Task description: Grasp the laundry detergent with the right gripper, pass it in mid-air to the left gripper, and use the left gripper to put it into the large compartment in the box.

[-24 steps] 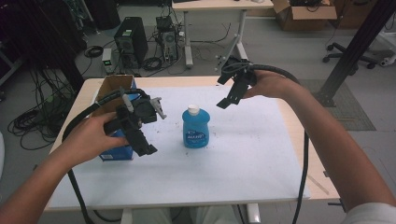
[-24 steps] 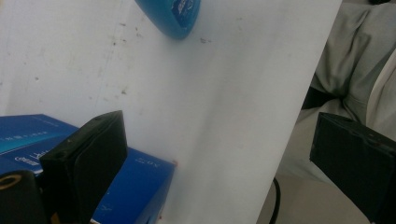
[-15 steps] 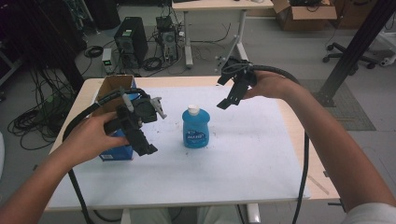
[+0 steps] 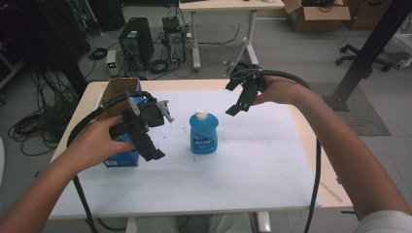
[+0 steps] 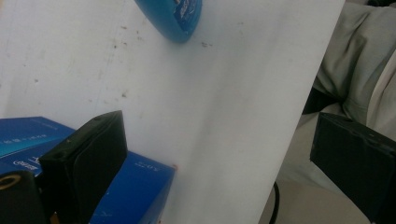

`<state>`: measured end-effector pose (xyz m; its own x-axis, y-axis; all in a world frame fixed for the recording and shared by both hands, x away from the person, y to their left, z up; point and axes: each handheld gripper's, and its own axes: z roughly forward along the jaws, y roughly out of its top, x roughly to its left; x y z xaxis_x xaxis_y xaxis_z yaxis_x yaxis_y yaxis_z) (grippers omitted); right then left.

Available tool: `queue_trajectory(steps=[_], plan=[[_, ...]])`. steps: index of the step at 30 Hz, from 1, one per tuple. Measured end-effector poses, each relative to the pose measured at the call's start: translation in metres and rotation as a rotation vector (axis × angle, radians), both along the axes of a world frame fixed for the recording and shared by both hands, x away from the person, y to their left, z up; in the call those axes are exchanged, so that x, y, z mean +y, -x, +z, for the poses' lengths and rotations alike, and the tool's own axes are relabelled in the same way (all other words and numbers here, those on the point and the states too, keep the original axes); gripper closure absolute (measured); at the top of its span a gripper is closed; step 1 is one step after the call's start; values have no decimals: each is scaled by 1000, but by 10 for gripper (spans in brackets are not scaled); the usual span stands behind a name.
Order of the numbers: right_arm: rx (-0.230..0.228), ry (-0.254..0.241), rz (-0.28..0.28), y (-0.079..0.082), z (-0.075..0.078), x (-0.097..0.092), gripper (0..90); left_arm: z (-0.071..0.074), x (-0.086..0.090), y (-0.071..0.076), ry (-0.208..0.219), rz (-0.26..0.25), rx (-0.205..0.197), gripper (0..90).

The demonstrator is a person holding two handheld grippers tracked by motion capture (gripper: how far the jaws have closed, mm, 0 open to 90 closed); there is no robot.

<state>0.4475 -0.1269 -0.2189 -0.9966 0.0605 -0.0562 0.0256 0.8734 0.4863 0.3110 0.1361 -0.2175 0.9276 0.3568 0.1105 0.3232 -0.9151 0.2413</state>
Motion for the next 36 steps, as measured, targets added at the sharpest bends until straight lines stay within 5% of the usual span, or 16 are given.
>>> queue_trajectory(steps=[18, 36], plan=[[27, -16, 1, 0, -25, -4, 47, -5, -1, -2, 7, 1, 6, 44], [45, -116, 8, 1, -55, -10, 45, -5, 1, -2, 15, 7, 6, 44]])
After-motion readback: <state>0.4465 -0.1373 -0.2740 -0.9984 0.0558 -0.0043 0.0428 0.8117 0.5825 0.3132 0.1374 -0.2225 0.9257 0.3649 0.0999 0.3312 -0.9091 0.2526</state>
